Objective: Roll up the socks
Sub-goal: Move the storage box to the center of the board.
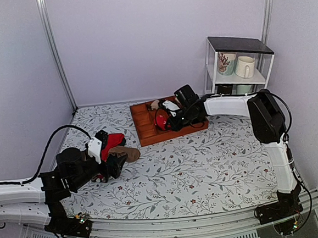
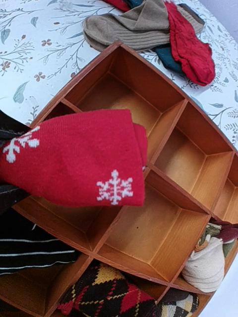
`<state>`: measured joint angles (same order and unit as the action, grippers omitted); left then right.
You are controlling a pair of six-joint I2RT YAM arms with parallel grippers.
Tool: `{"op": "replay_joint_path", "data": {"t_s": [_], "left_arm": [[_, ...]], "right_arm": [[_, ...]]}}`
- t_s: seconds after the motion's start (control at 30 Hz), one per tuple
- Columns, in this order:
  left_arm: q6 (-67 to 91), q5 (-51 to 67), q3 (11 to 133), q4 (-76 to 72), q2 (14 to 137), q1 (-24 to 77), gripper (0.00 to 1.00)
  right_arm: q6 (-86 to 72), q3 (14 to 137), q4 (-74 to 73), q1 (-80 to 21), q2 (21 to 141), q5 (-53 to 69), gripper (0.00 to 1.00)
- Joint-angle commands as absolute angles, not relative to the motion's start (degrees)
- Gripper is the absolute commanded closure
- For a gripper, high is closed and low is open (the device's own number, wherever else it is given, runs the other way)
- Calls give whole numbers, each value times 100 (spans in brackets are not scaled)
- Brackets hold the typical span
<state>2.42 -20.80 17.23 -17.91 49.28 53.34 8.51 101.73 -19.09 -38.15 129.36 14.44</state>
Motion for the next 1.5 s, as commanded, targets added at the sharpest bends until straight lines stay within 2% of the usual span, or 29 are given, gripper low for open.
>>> {"op": "replay_joint_path", "data": {"t_s": [0.0, 0.27, 0.73, 0.93, 1.03, 1.2, 1.47], "left_arm": [[302, -1980, 1735, -1741, 4860, 5250, 1], [248, -1947, 1761, -1517, 4580, 5238, 1], [212, -1814, 1588, -1478, 4243, 5229, 0], [246, -1760, 1550, -1579, 4299, 5230, 0], [230, -1728, 1567, -1628, 4389, 5230, 1], [222, -1736, 1660, -1553, 4447, 5234, 1], [162, -1766, 1629, -1700, 4573, 5228, 1]], "right_arm": [[1353, 10772, -3062, -3869, 13367, 1234, 100], [1947, 12215, -4706, -4001, 14460, 797, 100], [934, 11165, -5999, -4069, 14115, 19, 100], [724, 10591, -5667, -4070, 13843, 131, 100], [877, 10678, -5325, -4061, 13775, 330, 100], [1336, 11810, -6343, -3959, 14327, 185, 100], [1314, 11467, -6570, -3946, 14504, 251, 100]]}}
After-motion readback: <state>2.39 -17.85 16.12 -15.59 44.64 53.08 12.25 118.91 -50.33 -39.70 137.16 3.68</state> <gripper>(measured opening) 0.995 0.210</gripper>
